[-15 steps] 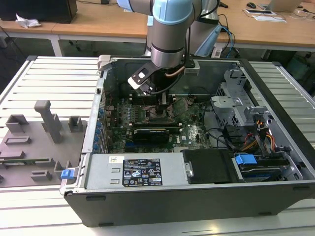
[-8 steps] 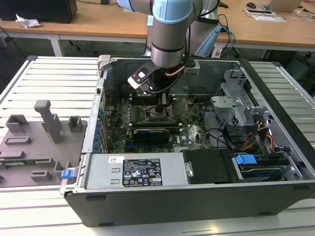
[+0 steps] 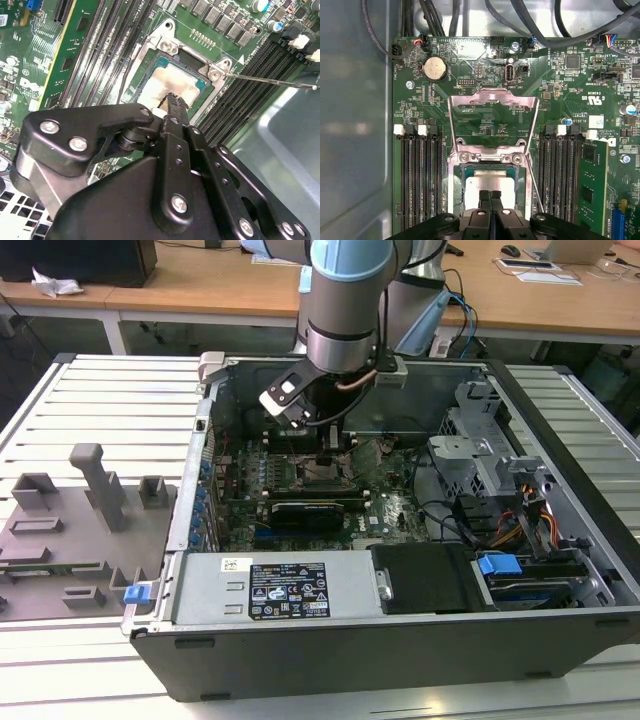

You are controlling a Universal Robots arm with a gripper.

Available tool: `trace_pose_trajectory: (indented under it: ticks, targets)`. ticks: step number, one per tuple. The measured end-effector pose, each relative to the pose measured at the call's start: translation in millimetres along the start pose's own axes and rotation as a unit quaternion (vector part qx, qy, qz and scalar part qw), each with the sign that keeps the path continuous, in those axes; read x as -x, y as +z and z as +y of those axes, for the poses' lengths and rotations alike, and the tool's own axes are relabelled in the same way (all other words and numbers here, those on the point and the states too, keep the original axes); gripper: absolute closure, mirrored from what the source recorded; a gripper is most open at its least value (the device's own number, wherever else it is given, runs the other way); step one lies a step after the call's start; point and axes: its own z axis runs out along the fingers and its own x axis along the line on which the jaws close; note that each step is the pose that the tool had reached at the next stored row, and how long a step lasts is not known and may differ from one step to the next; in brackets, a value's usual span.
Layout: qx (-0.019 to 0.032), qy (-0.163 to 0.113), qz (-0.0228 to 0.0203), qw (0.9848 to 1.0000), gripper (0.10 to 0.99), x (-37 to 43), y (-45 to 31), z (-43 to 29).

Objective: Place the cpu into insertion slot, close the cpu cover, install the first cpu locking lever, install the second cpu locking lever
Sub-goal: 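Close the cpu cover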

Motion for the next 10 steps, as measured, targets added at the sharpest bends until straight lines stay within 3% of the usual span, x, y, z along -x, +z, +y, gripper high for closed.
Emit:
trace_pose_trajectory:
  ticks: [10]
  targets:
    - [0.0000,0.000,-0.0001,1.0000,0.980,-0.2,-6.8,0.0]
